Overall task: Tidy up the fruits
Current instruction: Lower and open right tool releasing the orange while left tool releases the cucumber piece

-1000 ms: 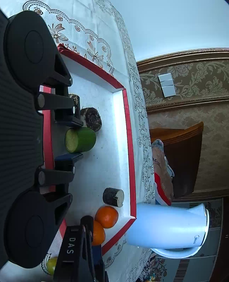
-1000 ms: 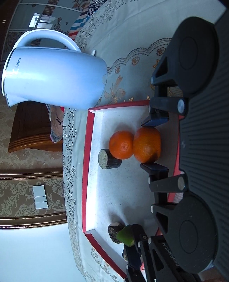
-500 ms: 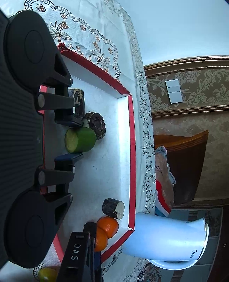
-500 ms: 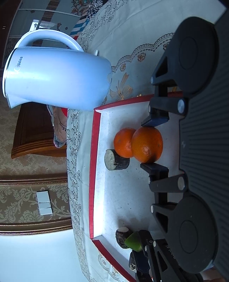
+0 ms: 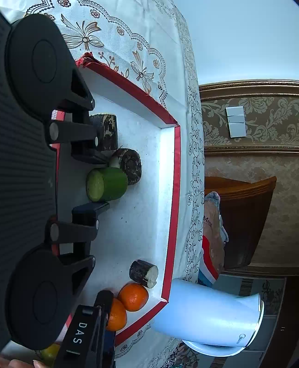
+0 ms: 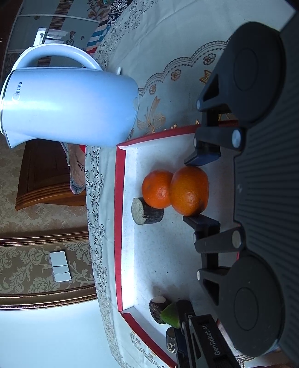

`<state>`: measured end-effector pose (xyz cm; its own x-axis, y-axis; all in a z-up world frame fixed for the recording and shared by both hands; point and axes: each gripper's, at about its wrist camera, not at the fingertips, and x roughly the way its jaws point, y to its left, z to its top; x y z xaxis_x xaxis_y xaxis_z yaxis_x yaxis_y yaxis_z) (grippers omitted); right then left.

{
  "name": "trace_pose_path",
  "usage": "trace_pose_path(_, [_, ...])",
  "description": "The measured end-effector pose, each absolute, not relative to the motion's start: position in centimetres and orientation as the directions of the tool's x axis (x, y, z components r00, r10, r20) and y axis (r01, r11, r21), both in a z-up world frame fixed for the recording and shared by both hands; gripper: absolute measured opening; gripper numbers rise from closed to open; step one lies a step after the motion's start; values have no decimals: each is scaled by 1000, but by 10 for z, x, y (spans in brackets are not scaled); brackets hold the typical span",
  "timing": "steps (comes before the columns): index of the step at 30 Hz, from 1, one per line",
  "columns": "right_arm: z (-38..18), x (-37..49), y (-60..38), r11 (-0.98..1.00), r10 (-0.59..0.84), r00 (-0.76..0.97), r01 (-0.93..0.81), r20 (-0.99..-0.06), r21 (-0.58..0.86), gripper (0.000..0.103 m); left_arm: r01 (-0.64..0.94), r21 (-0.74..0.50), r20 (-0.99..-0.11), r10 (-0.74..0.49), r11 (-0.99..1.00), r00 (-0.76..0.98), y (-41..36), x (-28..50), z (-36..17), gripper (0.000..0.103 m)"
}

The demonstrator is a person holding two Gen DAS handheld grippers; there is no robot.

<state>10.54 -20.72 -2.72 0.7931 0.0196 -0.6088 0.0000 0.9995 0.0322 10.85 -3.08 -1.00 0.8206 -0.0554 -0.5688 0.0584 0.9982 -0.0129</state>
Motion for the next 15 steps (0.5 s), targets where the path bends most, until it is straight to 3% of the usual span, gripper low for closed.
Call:
trace_pose_path(3, [-27, 104, -207, 999, 20, 795, -2, -606, 32, 48, 58, -22, -573, -60, 998, 817, -29, 109, -10, 39])
trace_pose_path(8, [-24, 98, -206, 999, 30, 808, -13, -589, 34, 72, 64, -11, -575, -58, 998, 816, -30, 108, -10, 39])
trace_pose_path(12, [-21, 95, -206, 999, 38, 814, -18, -580, 41, 79, 66, -17, -572, -64, 998, 817, -28, 106, -10, 40])
trace_pose_path(14, [-20, 94, -207, 999, 28, 818, -7, -574, 39, 87, 75, -20, -567, -73, 997, 821, -27, 104, -9, 47])
trace_pose_path(15, [-20, 93, -208, 999, 32, 820, -8, -572, 44, 87, 79, -24, -564, -79, 997, 822, -26, 103, -9, 58])
